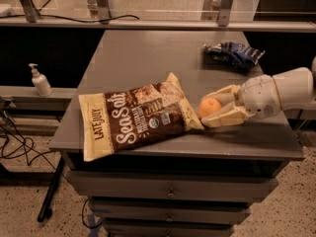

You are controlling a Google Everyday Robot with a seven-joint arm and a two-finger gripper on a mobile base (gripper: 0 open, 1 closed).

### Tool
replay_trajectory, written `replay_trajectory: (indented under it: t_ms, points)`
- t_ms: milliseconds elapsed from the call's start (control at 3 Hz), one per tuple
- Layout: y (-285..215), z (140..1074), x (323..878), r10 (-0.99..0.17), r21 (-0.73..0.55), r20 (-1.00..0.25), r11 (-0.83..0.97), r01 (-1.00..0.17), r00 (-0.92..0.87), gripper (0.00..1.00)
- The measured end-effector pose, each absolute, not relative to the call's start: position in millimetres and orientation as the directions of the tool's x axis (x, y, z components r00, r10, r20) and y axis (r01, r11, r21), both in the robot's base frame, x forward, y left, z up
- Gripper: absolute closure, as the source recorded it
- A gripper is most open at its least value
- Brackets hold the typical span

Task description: Move orange near brown chip bag

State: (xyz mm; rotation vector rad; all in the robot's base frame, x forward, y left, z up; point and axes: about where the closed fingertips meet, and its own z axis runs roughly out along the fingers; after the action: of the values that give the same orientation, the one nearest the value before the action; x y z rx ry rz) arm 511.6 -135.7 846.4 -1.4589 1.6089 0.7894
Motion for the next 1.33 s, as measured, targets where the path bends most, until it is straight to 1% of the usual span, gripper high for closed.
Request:
replay_trajectory:
  t_ms: [333,667,1333]
  points:
    - [-135.8,845.9,512.3,-0.488,-0.08,-0.873,0.127,-0.989,0.008,0.12]
    - [-136.2,847.2,513.3,-0.489,-0.094,-0.872,0.122,-0.988,0.023,0.0]
    - [-136.7,849.3,513.9,-0.489,-0.104,-0.872,0.121,-0.987,0.032,0.0]
